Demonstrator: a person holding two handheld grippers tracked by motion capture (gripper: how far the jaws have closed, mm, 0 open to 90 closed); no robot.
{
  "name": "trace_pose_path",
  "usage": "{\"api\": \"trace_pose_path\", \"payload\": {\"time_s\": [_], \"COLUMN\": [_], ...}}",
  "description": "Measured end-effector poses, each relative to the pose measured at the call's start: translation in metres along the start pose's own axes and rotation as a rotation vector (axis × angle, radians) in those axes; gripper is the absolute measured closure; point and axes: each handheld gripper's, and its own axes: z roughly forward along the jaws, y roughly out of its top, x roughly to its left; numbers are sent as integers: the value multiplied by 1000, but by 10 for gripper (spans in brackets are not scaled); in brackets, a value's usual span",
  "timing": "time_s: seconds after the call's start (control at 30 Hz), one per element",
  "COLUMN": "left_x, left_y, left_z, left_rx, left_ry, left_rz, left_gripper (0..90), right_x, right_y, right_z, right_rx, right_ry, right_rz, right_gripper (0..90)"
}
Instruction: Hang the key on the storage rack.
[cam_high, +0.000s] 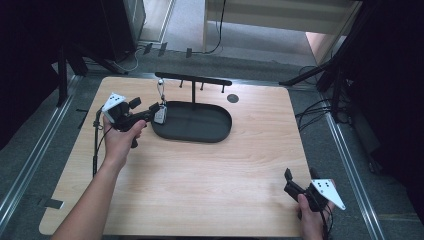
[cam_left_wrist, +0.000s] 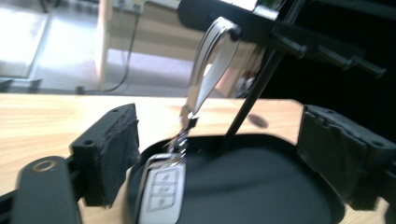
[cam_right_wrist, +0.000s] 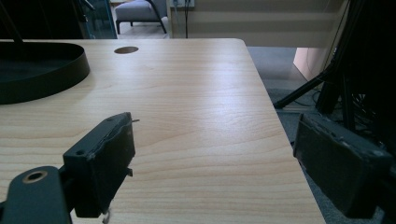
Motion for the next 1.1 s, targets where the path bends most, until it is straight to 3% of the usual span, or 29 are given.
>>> {"api": "trace_pose_path", "payload": {"time_s": [0.1,0.17,0.27,0.33,0.47,0.57,0.77,1.1], "left_x": [-2,-4,-4,-4,-4,-3,-6,-1], "left_y": [-4,-6,-9,-13,-20,-25,-33,-49], "left_z": [-10,-17,-27,-33,-42,-50,-66,-90], "left_rx": [-7,5,6,14,19,23,20,15], "left_ry": [21,55,74,85,129,134,146,162], "left_rz": [-18,-10,-16,9,43,35,76,76], "left_gripper": [120,86,62,18,18,17,6,0], "right_x": [0,0,0,1,1,1,1,2], "right_y": [0,0,0,0,0,0,0,0], "right_z": [0,0,0,0,0,0,0,0], "right_rx": [0,0,1,1,0,1,1,1], "right_ry": [-1,-1,-2,-3,-5,-5,-6,-10], "right_rz": [-1,-3,-5,-6,-7,-8,-9,-17], "right_gripper": [121,121,121,121,122,122,122,122]}}
